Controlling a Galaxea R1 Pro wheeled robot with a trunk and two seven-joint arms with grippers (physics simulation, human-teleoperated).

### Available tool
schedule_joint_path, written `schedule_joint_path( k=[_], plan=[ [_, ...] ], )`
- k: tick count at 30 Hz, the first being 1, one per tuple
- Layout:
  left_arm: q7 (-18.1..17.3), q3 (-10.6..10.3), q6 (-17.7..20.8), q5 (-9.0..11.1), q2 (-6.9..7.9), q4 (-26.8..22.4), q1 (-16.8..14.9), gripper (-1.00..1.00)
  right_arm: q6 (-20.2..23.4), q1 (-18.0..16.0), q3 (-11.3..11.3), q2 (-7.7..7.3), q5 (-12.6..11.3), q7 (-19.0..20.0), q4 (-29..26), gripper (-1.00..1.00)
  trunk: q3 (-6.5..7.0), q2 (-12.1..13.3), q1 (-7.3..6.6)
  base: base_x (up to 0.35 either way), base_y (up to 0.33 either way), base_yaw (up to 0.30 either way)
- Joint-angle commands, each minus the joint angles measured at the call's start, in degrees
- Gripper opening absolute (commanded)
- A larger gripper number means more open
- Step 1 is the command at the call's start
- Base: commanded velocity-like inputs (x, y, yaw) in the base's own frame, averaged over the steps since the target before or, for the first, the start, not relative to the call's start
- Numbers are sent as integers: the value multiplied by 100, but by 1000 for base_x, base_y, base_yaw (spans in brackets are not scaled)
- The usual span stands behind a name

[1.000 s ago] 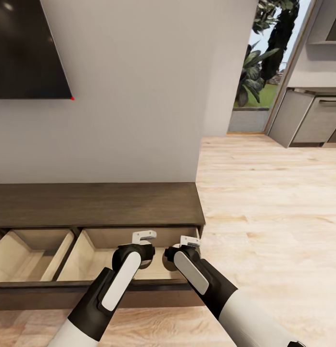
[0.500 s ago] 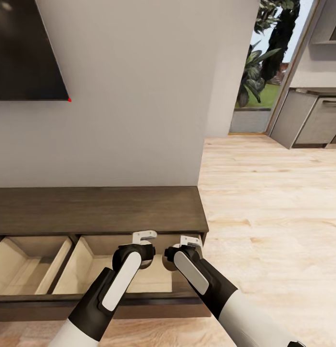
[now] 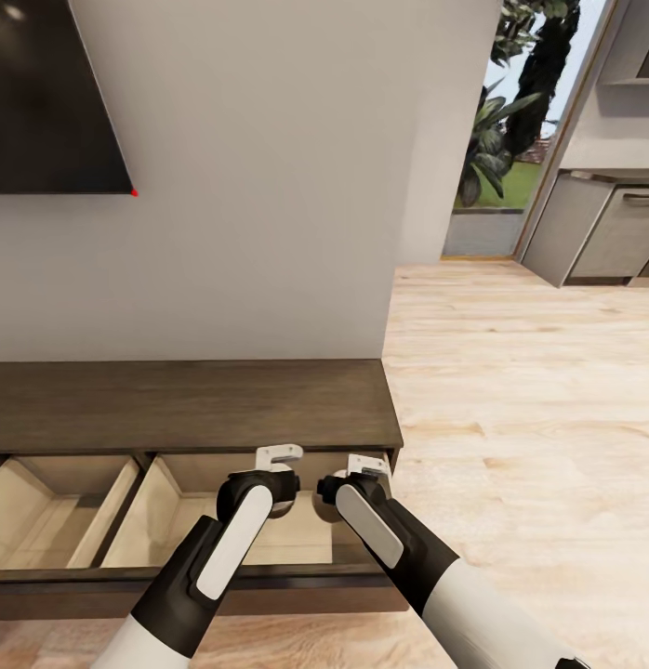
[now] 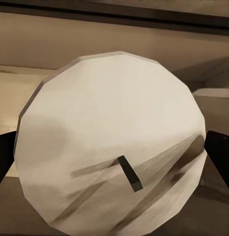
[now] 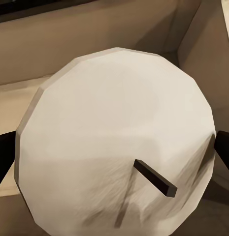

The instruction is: Place each of the two pumpkins and all three candles from the living room inside a cabinet in the living room (use any cabinet), then make sure every cabinet is closed, and position the cauldron so it is next to a table in the living room.

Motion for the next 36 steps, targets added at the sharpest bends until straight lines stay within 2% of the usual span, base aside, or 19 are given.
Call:
schedule_joint_path(
  k=[1,6,9,13,15,19,26,36],
  plan=[
    [59,-6,9,52,3,-6,-5,-100,-21,-6,11,-1,-35,-37,13,-100,-5,-2,-1,0,0,0],
    [58,-6,9,52,1,-7,-5,-100,-115,-6,11,-1,-35,-30,110,-100,-5,-2,-1,0,0,0],
    [54,-6,9,52,-7,-7,-5,-100,-318,-6,16,-1,14,-22,216,-100,-23,-42,21,0,0,0],
    [55,-13,9,52,-10,-1,-5,-100,-561,-6,22,0,457,294,448,-100,-95,-203,109,0,0,0],
    [53,-14,9,52,-10,1,-5,-100,-589,-6,21,0,528,420,495,-100,-131,-283,153,0,0,0],
    [51,-37,1,58,-10,2,-5,-100,-600,-6,20,0,559,482,518,-100,-203,-444,241,0,0,0],
    [51,-236,-213,51,-9,39,-5,-100,-603,-6,22,0,562,491,521,-100,-328,-724,395,0,0,0],
    [50,-260,-258,44,-10,98,-5,-100,-603,-6,21,0,571,491,521,-100,-508,-1125,614,0,0,0]
  ],
)
